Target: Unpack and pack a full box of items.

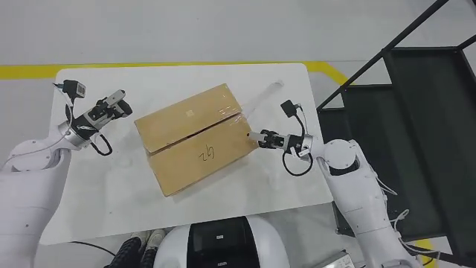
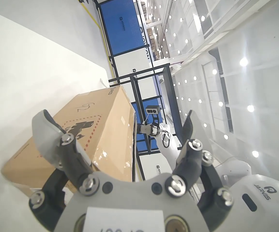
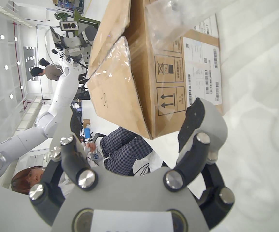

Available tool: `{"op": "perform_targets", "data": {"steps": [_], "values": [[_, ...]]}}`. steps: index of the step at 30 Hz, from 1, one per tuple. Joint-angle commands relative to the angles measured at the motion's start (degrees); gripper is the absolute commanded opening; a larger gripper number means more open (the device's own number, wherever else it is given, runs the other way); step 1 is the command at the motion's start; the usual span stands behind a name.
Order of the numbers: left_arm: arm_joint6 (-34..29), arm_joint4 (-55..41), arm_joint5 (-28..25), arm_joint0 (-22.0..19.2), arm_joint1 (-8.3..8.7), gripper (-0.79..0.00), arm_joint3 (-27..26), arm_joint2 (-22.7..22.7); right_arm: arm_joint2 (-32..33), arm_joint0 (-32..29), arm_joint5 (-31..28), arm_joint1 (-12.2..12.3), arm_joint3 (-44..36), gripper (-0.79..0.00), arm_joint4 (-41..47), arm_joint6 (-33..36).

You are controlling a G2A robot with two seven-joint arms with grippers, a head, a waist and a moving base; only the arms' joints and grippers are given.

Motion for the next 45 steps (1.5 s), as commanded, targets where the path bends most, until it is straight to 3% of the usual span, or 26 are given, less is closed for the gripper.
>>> {"op": "perform_targets", "data": {"steps": [1, 9, 20, 28, 33, 40, 45], "values": [[-0.55, -0.61, 0.30, -1.64, -0.31, 0.000, 0.66, 0.67, -0.62, -0.72, 0.57, 0.07, -1.28, 0.000, 0.01, -0.16], [-1.18, -2.05, 0.71, -7.44, -1.60, 0.000, 5.18, 2.85, -3.46, -3.87, 3.31, 0.44, -5.22, 0.000, -0.70, -0.25], [-1.71, -1.62, -1.96, -5.58, 0.02, 0.000, 10.16, -3.06, -7.37, -3.89, 4.32, 0.81, -5.26, 0.000, 1.58, 2.18], [-2.86, -1.08, -1.15, -2.91, 0.77, 0.000, 8.42, -5.17, -10.92, -2.55, 5.24, 0.83, -5.15, 0.000, 0.62, 1.01], [-3.94, -2.26, -0.49, -2.15, 0.88, 0.000, 6.57, -5.77, -8.51, -4.33, 5.20, 1.57, -7.04, 0.000, -1.48, -1.85], [-7.38, -7.96, 0.43, -1.30, 0.84, 0.000, 4.29, -6.92, -1.18, -10.90, -2.39, 3.05, -17.35, 0.000, 2.73, -2.90], [-7.61, -11.70, 0.49, 0.01, 0.52, 0.000, 2.29, -7.14, -0.81, -11.18, -5.22, 3.42, -19.42, 0.000, 3.24, -3.57]]}}
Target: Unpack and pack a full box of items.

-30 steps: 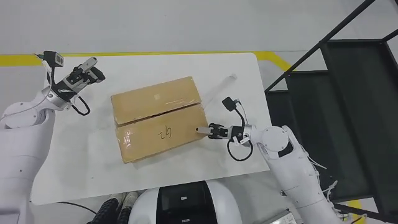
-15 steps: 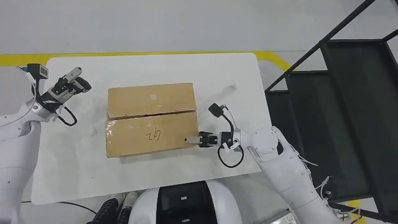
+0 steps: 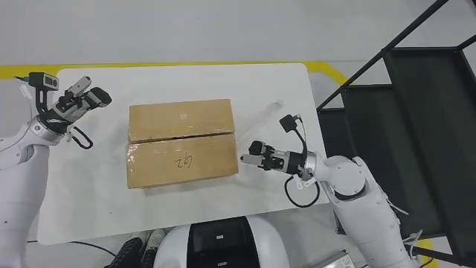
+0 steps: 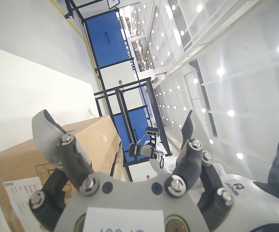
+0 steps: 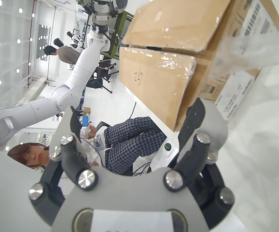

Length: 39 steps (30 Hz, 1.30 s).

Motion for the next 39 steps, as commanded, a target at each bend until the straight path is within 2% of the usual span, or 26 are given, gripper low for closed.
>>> {"op": "perform_targets", "data": {"steps": [1, 11, 19, 29, 34, 39], "values": [[-0.10, -0.68, 0.04, 0.63, -0.09, 0.000, -0.78, 0.03, -0.85, 0.87, -0.16, 0.02, 0.44, 0.000, -0.13, -0.19], [-0.10, -1.52, 0.65, 2.32, -0.46, 0.000, -2.57, 0.28, -6.86, 10.14, -5.02, -0.65, 11.51, 0.000, -0.13, -5.36], [-0.22, -1.99, 0.74, 2.45, -0.51, 0.000, -2.36, -0.66, -9.86, 13.89, -5.27, -0.85, 17.70, 0.000, -0.28, -5.94], [-0.28, -2.87, 1.10, 2.33, -0.54, 0.000, -1.94, -1.98, -12.43, 15.35, -4.20, -0.73, 18.96, 0.000, 7.52, -0.22], [-0.71, -3.53, 1.53, 2.45, -0.53, 0.000, -1.85, -2.67, -11.98, 14.78, -6.56, -0.29, 17.37, 0.000, 15.27, 5.37], [-0.90, -4.01, 2.04, 2.45, -0.67, 0.000, -1.65, -2.76, -11.43, 12.96, -7.95, 0.50, 13.19, 0.000, 19.39, 12.08]]}}
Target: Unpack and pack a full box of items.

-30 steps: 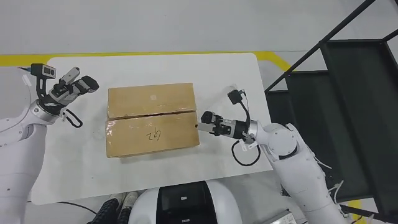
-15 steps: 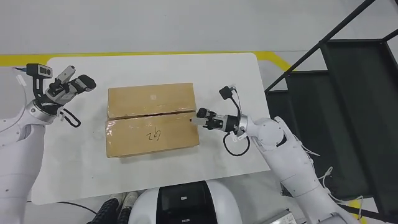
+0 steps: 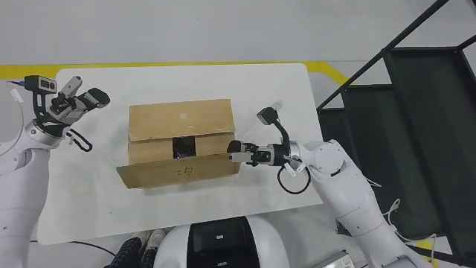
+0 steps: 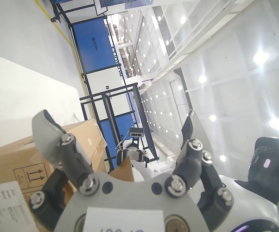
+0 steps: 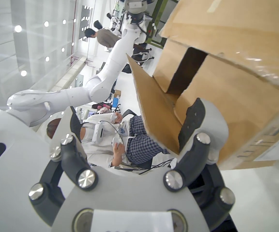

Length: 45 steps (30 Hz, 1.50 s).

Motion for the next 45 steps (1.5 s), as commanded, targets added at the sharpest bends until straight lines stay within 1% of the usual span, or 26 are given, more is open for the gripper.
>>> {"op": "perform_targets", "data": {"steps": [1, 6, 9, 15, 18, 25, 27, 29, 31, 34, 38, 40, 43, 45], "values": [[-0.08, -0.19, -0.01, -0.03, -0.06, 0.000, 0.00, -0.03, 0.07, -1.15, -0.16, 0.32, -1.64, 0.000, 0.86, 2.48], [-0.60, -0.78, 0.20, -0.03, -0.13, 0.000, 0.28, -0.41, -1.31, -5.43, 0.81, 1.03, -5.17, 0.000, -2.40, 5.36], [-1.06, -1.17, 0.64, -0.18, -0.18, 0.000, 0.58, -0.56, -3.25, -7.55, 1.81, 1.23, -5.76, 0.000, -6.51, 4.87], [-2.97, -2.74, 1.72, -0.45, -0.30, 0.000, 0.59, -0.79, -7.64, -9.33, 3.66, 1.14, -4.90, 0.000, -15.55, -0.29], [-4.40, -3.69, 2.63, -0.46, -0.30, 0.000, 0.67, -1.04, -8.69, -9.61, 4.63, 1.10, -4.61, 0.000, -20.01, -4.44], [-8.88, -6.71, 5.84, -0.48, -0.32, 0.000, 0.97, -1.56, -9.97, -9.60, 6.17, 1.20, -3.75, 0.000, -27.13, -11.00], [-9.11, -6.83, 5.96, -0.46, -0.32, 0.000, 0.93, -1.58, -10.06, -9.54, 6.47, 1.25, -3.67, 0.000, -28.68, -12.68], [-9.11, -6.83, 5.96, -0.46, -0.32, 0.000, 0.93, -1.58, -10.04, -9.45, 8.09, 1.29, -3.40, 0.000, -33.31, -16.09], [-9.11, -6.83, 5.96, -0.46, -0.32, 0.000, 0.93, -1.58, -10.73, -9.55, 7.75, 1.19, -3.52, 0.000, -33.28, -17.67], [-9.11, -6.83, 5.96, -0.46, -0.32, 0.000, 0.93, -1.58, -10.90, -10.20, 6.22, 1.38, -5.01, 0.000, -31.80, -17.37], [-9.11, -6.83, 5.96, -0.46, -0.32, 0.000, 0.93, -1.58, -9.59, -12.79, 3.83, 2.22, -9.39, 0.000, -27.38, -13.72], [-9.15, -6.82, 7.19, 0.35, -0.32, 0.000, -0.88, -1.48, -8.29, -14.20, 2.85, 2.77, -11.80, 0.000, -25.15, -11.69], [-12.94, -8.64, 9.50, 1.85, -0.04, 0.000, -2.73, -2.50, -5.80, -16.28, 1.90, 3.58, -15.50, 0.000, -21.57, -9.60], [-17.17, -10.76, 12.37, 2.39, 0.14, 0.000, -2.69, -3.05, -4.21, -17.27, 1.57, 4.03, -17.42, 0.000, -19.72, -8.87]]}}
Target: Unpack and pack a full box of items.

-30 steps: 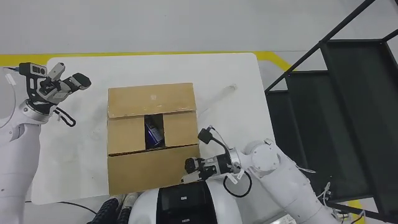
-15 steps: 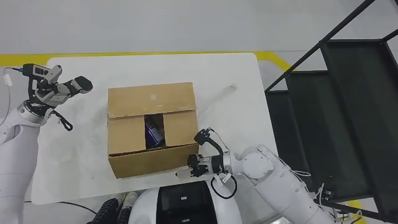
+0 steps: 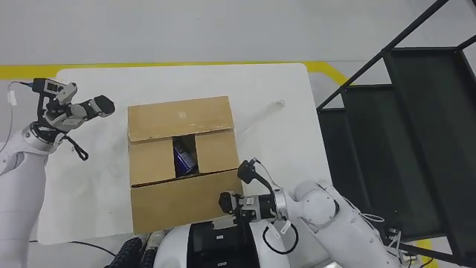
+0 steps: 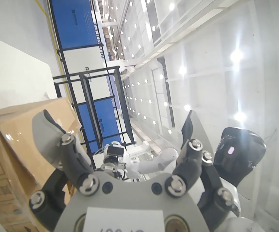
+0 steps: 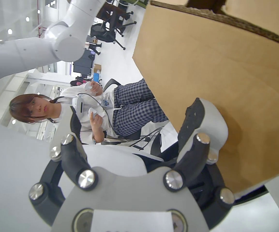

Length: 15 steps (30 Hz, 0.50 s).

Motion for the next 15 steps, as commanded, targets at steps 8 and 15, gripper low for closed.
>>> {"op": "perform_targets", "data": {"steps": [8, 15], "values": [[-10.97, -3.95, 8.63, 0.45, 0.69, 0.000, 2.18, 0.67, 3.39, -2.08, -1.73, 1.11, -3.95, 0.000, 7.05, 0.24], [-10.97, -4.78, 9.30, 1.28, 1.44, 0.000, -1.98, 5.96, 3.14, -2.16, -2.67, 1.53, -3.16, 0.000, 8.98, 0.18]]}}
